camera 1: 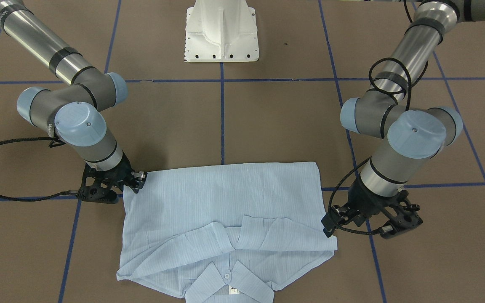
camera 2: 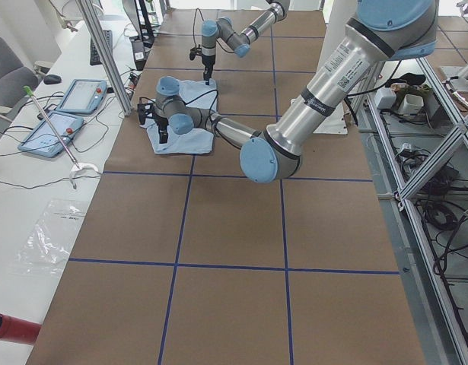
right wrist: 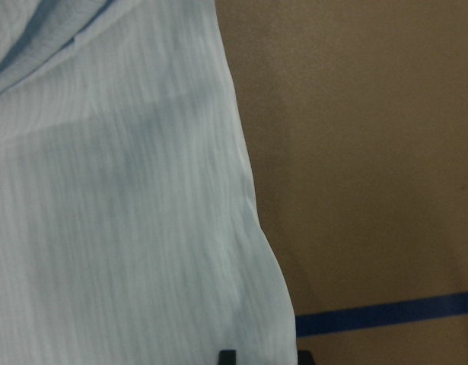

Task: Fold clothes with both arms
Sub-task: 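Lower the right gripper to the folded shirt's side edge and grasp it, then drag the folded shirt with the right gripper toward the robot, rotating it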

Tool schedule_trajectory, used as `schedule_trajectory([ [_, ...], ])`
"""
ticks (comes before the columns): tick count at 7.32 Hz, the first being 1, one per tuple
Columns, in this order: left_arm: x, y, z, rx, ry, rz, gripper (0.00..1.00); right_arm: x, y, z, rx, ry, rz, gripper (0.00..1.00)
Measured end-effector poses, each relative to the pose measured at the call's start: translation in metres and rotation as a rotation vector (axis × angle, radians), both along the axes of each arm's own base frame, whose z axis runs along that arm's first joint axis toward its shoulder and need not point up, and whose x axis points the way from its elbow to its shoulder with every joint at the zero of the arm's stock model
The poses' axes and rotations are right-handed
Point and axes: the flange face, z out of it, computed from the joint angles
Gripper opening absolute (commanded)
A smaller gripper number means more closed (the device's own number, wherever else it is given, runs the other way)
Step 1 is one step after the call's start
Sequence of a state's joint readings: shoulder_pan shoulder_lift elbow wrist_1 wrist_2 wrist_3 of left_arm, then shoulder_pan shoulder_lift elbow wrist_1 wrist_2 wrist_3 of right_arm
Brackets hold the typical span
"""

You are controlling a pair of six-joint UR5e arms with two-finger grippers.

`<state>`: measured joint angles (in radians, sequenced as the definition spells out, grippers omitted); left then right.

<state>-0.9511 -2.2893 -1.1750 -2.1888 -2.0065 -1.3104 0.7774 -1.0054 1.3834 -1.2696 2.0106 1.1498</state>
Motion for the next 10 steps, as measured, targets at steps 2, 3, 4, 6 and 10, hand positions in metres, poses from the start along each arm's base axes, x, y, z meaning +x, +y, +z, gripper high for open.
schedule_trajectory([
  [2, 0.0, 0.0, 0.002, 0.0, -0.001, 0.0, 0.91, 0.027, 0.021, 0.0, -0.01, -0.048, -0.018, 0.0],
  [3, -0.001, 0.001, 0.0, 0.003, 0.001, -0.001, 0.91, 0.056, 0.052, 0.005, -0.011, -0.083, -0.037, 0.0],
  [4, -0.004, 0.004, -0.002, 0.009, 0.005, -0.002, 0.91, 0.092, 0.093, 0.012, -0.013, -0.11, -0.056, 0.0],
  [6, -0.012, 0.014, -0.004, 0.021, 0.017, -0.005, 0.91, 0.156, 0.184, 0.012, -0.029, -0.162, -0.127, 0.0],
  [10, -0.02, 0.035, -0.008, 0.007, 0.056, -0.024, 0.92, 0.137, 0.362, -0.053, -0.12, -0.277, -0.483, 1.0],
])
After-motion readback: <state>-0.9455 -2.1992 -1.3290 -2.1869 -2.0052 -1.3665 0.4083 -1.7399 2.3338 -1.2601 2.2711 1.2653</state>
